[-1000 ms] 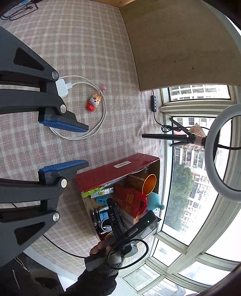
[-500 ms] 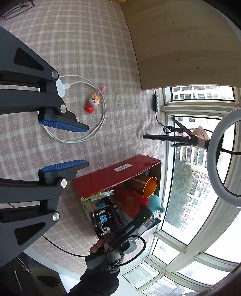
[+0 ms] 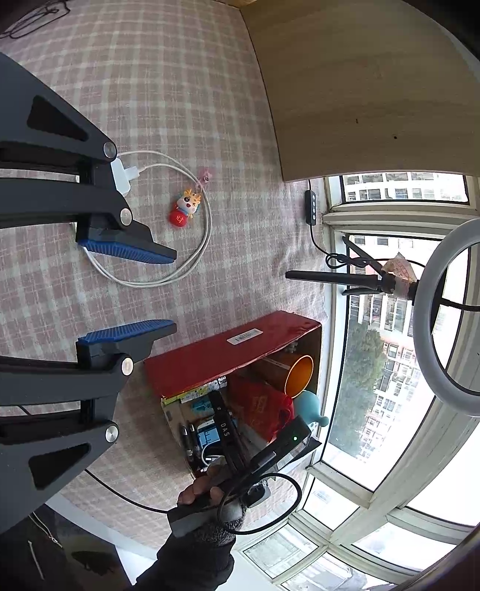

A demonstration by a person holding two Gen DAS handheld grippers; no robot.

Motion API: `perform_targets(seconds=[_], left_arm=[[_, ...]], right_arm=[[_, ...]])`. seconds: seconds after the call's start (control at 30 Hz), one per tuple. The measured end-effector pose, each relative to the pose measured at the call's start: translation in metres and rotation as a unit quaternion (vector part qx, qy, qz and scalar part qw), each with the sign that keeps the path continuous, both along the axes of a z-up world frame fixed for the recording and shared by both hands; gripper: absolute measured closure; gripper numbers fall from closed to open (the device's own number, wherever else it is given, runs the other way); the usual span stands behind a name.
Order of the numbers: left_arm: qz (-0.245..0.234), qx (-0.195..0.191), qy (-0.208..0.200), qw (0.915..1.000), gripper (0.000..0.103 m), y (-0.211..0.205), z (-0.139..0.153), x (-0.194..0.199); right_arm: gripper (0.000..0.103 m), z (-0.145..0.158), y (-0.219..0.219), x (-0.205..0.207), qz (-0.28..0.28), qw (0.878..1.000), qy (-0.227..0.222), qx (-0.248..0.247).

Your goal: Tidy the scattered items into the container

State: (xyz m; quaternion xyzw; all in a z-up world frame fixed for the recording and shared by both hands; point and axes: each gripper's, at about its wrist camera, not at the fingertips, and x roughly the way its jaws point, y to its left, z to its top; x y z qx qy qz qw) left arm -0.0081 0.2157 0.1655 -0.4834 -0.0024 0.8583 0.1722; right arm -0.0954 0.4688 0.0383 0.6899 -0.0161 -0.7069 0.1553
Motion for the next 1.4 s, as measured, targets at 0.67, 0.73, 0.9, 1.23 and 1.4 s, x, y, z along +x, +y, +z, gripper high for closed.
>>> perform_targets(seconds=[0.67, 0.73, 0.9, 1.23, 1.4], left_arm=[[0.006, -0.010, 0.006, 0.9999, 0.072, -0.006, 0.003, 0.006], [0.014, -0.013, 0.007, 0.9998, 0.071, -0.012, 0.003, 0.006], [0.034, -0.022, 0.004, 0.9991, 0.070, -0.032, -0.003, 0.010], [0.070, -0.012, -0.027, 0.9971, 0.070, -0.085, -0.042, 0.013], [0.066, 0.008, -0.045, 0.9967, 0.070, -0.073, -0.066, -0.018]], right_arm=[[0.097, 0.022, 0.024, 0.026, -0.031, 0.999, 0.022, 0.020], [0.097, 0.023, 0.029, 0.031, -0.040, 0.999, 0.019, 0.018], [0.097, 0.030, 0.034, 0.040, -0.054, 0.998, 0.033, -0.010], [0.082, 0.133, 0.063, 0.100, -0.104, 0.971, 0.216, -0.022], [0.073, 0.136, 0.074, 0.145, -0.181, 0.954, 0.234, -0.052]])
